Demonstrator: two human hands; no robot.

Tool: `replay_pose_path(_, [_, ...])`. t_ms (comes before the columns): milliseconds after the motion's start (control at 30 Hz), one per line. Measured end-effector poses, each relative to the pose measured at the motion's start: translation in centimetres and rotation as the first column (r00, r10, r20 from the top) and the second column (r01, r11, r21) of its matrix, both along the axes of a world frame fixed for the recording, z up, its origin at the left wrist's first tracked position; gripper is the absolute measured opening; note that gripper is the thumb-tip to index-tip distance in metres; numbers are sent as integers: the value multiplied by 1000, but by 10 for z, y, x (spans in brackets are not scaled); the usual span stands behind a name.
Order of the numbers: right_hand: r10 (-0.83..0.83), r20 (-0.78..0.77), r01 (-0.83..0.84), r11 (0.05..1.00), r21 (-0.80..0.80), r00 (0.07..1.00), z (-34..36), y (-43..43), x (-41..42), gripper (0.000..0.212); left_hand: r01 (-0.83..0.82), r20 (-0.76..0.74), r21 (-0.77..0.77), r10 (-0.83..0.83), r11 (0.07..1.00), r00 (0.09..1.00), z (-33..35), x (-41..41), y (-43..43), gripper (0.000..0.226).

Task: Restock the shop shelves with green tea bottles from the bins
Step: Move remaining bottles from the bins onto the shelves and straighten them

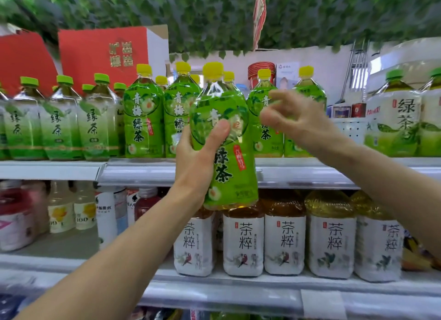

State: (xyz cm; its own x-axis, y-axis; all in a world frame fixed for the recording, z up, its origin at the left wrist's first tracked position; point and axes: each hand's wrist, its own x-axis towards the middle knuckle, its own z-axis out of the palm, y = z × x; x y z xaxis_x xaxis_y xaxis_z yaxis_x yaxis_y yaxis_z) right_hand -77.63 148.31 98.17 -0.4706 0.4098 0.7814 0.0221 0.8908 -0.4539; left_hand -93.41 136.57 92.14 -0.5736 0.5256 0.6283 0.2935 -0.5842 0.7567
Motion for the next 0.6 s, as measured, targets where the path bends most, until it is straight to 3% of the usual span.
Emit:
replay_pose_path(67, [111,263,-101,994,-52,958,-5,-26,-10,99,-55,-100,64,61,996,993,10,3,-5,114])
replay_pose_path(100, [175,287,-159,984,-76,942,-6,-32,-15,94,-66,-153,90,79,994,985,17,3,-7,96])
replay_pose_path(167, [287,156,-274,957,-99,945,-4,-36,-23,74,-45,-266,127,78,991,961,35,1,-13,74])
replay_pose_path(200, [289,70,-283,955,-85,955,-1,-38,-27,69,-18,-332,129,60,992,941,45,-4,-14,83])
replay_pose_path(267, [238,-59,-240,970,-25,969,6,-38,-34,68,-25,-499,59,51,998,865,68,-17,-17,99])
replay_pose_path(367, [154,-183,-159,987,-12,971,14,-28,-47,72,-135,-637,20,117,991,762,100,-43,-17,79])
replay_pose_path(433, [83,-198,-92,995,-35,977,17,-19,-56,74,-317,-693,98,293,943,658,114,-62,-15,66])
replay_pose_path(500, [37,-178,-51,996,-78,983,14,-11,-63,76,-490,-769,160,419,857,482,121,-81,-12,64])
replay_pose_path(600, [18,-148,-41,987,-155,989,4,-1,-74,73,-632,-866,123,394,765,308,120,-104,-6,72])
